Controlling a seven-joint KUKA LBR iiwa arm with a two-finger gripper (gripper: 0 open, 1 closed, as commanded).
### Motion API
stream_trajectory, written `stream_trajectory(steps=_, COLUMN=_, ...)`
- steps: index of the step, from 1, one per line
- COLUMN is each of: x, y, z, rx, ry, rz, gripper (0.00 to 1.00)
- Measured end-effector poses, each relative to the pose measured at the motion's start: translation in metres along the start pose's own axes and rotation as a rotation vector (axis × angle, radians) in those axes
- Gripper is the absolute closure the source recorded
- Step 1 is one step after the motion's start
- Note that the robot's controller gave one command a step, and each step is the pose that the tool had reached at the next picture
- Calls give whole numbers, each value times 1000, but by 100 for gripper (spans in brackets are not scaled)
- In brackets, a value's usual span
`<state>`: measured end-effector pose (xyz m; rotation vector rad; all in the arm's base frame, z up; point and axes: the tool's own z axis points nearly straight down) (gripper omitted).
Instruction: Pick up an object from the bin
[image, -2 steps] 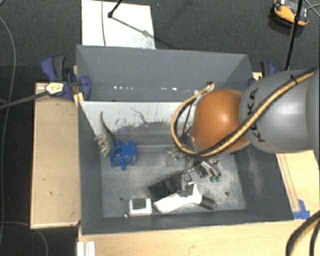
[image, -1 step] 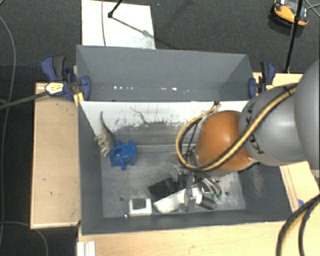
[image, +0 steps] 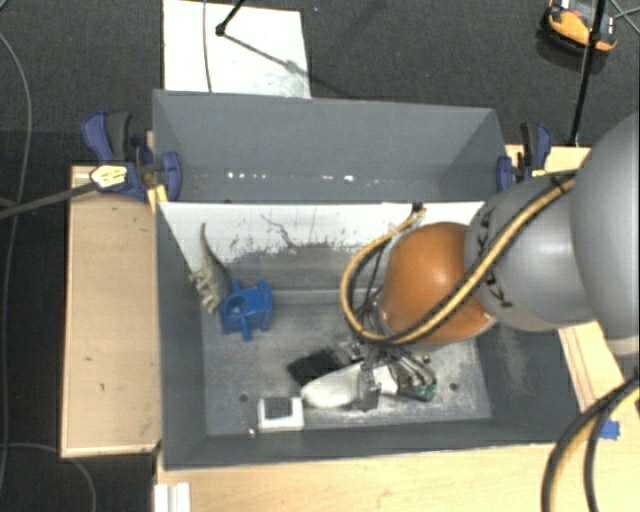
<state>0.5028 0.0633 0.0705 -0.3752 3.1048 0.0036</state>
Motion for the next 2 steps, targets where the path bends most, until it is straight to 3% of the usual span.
stream_trajectory(steps=1, x=0, y=0, z=0, rx=0, ry=0, rz=1, gripper=100)
stream_trajectory(steps=2, x=-16, y=-2, z=-147, rx=0, ry=-3, rz=-28, gripper=100)
